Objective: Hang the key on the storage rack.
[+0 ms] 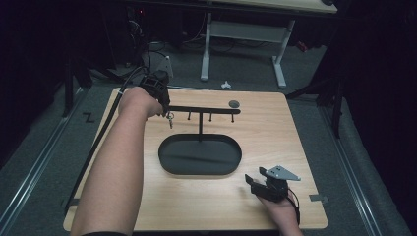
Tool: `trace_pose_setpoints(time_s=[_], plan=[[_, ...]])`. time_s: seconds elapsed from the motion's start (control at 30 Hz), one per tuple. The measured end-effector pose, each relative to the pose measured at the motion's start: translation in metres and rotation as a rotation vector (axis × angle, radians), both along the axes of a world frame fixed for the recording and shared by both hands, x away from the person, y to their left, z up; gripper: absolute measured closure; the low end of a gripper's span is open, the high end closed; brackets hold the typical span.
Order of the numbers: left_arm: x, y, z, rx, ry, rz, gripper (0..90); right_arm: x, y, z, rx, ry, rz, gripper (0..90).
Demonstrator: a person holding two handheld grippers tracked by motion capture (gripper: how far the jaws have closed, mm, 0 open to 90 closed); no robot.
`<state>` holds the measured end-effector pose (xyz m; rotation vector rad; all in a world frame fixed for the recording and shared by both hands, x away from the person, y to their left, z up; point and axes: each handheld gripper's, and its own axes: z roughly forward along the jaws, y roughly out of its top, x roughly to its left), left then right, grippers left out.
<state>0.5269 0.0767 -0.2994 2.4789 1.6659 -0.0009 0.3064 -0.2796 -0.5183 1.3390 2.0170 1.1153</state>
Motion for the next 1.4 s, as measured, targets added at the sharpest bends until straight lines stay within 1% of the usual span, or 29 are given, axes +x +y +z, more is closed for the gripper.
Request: trace_pose_setpoints(time_s=[0.17, 0.23, 0.43, 0.53, 0.67, 0.83, 0.97, 1.03, 1.13, 1.2, 1.4], plan=[[-0.002, -0.002, 0.003, -0.001, -0.007, 0.004, 78.6, 0.0, 0.0, 0.0, 0.002, -0.001, -0.002, 33.9], [-0.002, -0.002, 0.004, 0.007, -0.004, 0.002, 78.6, 0.0, 0.0, 0.0, 0.002, 0.0, -0.002, 34.0], [-0.002, -0.001, 0.005, 0.004, -0.009, 0.014, 78.6, 0.0, 0.0, 0.0, 0.002, -0.001, -0.002, 34.0], [-0.003, -0.001, 0.005, 0.016, -0.009, 0.014, 78.5, 0.0, 0.0, 0.0, 0.001, 0.001, -0.002, 33.9], [-0.003, -0.001, 0.007, 0.015, -0.012, 0.014, 78.4, 0.0, 0.0, 0.0, 0.002, 0.002, -0.003, 34.0], [-0.006, -0.001, 0.01, 0.024, -0.014, 0.009, 76.6, 0.001, 0.0, 0.0, 0.003, -0.002, 0.0, 34.0], [-0.011, 0.003, 0.012, 0.031, -0.012, 0.013, 73.8, 0.0, -0.001, 0.001, 0.007, -0.005, -0.001, 34.0], [-0.013, 0.007, 0.014, 0.02, -0.02, 0.021, 72.1, 0.0, 0.0, 0.001, 0.008, -0.006, -0.002, 33.9], [-0.018, 0.013, 0.018, 0.032, -0.029, 0.026, 70.1, 0.0, 0.0, 0.002, 0.004, -0.003, -0.001, 33.9], [-0.021, 0.017, 0.02, 0.028, -0.027, 0.038, 68.5, 0.0, 0.001, 0.002, 0.004, -0.005, 0.001, 33.9], [-0.029, 0.029, 0.022, 0.023, -0.022, 0.052, 66.1, 0.0, 0.001, 0.002, 0.002, -0.009, 0.001, 33.9]])
